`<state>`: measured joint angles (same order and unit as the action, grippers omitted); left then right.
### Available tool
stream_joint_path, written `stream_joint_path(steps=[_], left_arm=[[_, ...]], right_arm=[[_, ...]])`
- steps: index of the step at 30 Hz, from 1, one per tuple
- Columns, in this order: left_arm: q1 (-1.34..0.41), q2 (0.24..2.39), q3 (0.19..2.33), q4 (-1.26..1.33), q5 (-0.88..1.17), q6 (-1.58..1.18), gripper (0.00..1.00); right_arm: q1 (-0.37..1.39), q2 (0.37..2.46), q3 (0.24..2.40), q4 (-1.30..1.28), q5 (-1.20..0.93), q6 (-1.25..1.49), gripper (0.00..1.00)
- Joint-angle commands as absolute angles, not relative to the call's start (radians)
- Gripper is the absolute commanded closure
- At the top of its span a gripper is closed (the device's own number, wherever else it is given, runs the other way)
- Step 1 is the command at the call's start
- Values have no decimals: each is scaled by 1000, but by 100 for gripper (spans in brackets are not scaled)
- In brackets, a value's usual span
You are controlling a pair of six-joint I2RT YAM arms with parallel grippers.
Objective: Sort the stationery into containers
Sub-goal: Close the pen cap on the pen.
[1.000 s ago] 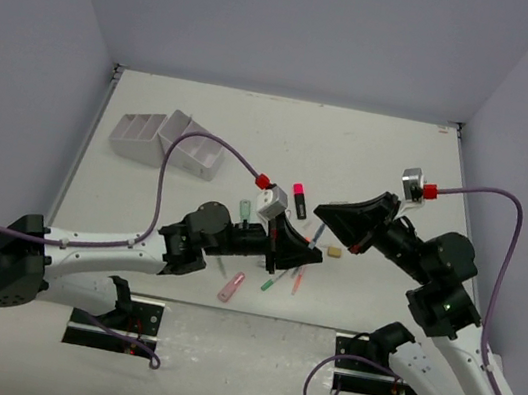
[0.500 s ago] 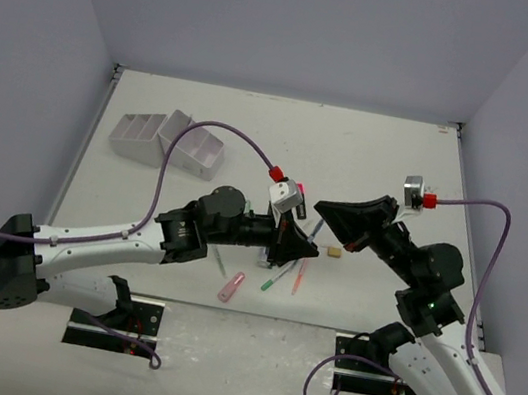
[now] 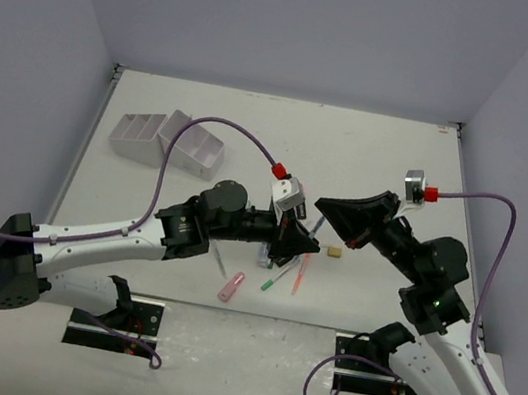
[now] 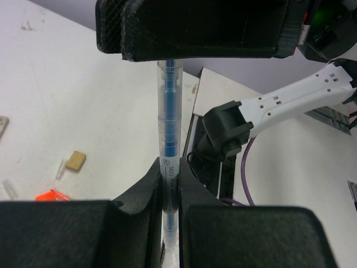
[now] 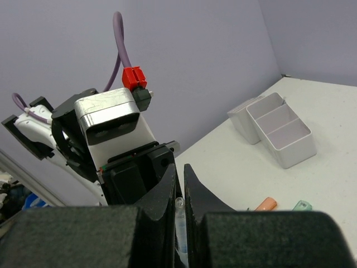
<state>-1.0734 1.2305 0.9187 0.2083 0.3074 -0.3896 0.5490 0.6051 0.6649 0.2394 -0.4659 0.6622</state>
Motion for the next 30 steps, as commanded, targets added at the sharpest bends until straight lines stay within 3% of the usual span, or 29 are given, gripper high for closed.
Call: stream_joint_path(steps=[1, 9, 14, 15, 17, 19, 21, 26, 30], left_arm=[[-1031, 1253, 1015, 462, 223, -368, 100], [-1031, 1312, 1063, 437, 241, -359, 100], [-1023, 1307, 1058, 398, 180, -341, 100], [-1021, 1303, 1057, 389, 156, -336, 100], [-1017, 1295, 1042, 356, 104, -324, 100], [-1010, 1288, 1028, 329, 31, -316, 100], [-990, 1278, 1016, 311, -46, -318, 100], [-862, 1249, 988, 250, -168, -364, 100], [-778, 1268, 1081, 93, -527, -382, 100]], right_arm=[[601, 671, 711, 99, -669, 718, 100], [620, 718, 699, 167, -670, 755, 100], [620, 684, 739, 45, -547, 679, 98], [619, 669, 745, 16, -522, 671, 90], [617, 642, 775, -59, -359, 660, 50], [614, 618, 809, -144, -174, 664, 29], [607, 594, 837, -227, -46, 668, 20], [589, 539, 902, -314, 293, 642, 11], [588, 468, 896, -319, 397, 598, 8]])
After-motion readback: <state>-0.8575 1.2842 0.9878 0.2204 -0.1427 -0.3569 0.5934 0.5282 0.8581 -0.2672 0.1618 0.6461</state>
